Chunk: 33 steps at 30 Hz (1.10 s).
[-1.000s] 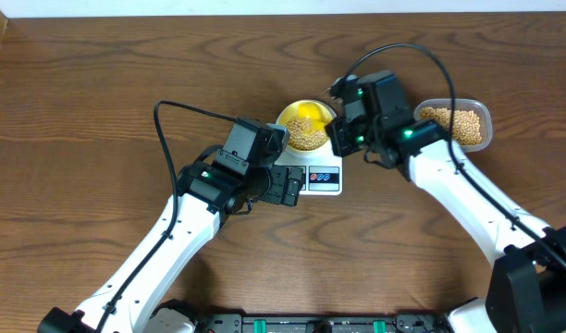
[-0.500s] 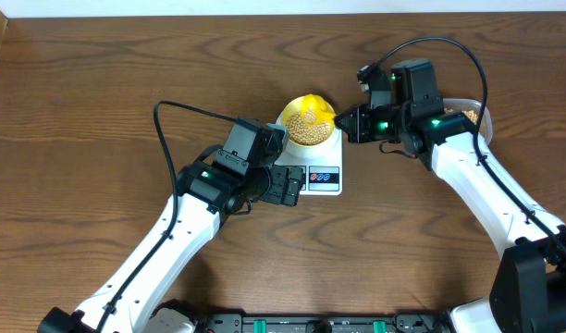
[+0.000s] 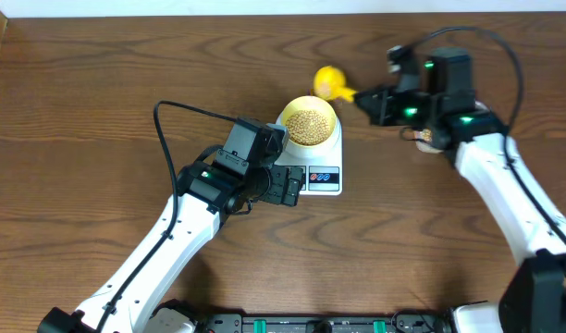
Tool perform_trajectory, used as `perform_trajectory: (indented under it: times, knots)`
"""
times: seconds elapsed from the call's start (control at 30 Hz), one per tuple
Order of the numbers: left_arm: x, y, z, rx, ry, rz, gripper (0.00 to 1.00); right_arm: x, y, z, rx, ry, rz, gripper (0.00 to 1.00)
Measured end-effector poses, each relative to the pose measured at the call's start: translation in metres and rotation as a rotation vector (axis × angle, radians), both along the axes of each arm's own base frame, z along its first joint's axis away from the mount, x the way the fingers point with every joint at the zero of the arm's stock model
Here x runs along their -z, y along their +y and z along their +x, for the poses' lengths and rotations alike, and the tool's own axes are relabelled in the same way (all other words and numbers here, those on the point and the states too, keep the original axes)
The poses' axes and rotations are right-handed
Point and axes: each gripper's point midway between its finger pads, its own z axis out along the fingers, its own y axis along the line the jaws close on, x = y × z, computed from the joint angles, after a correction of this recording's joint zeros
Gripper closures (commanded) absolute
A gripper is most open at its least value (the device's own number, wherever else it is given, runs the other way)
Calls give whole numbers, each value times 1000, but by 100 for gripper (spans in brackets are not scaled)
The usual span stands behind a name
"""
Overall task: Scoop item into bowl and weigh 50g on scale
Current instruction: 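Carry the yellow scoop right to the clear chickpea tub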
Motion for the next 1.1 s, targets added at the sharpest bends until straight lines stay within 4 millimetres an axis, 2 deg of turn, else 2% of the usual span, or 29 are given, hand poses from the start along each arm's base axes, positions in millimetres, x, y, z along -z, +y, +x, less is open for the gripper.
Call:
perform_trajectory:
  times: [0.17,0.5,0.7,0.9,1.1]
  knots:
    - [0,0,0,0,0,0,6,-21,-48,2,131,13,35,99]
    - [0,0,0,0,0,0,6,-28,-140,-20,377,125,56,99]
    - [0,0,0,0,0,0,6,-11,-191,-40,533,231,23,99]
    - [0,0,0,0,0,0,6,13,-220,-55,596,275,-180,99]
    - [0,0,0,0,0,0,6,20,-242,-59,614,247,-356,99]
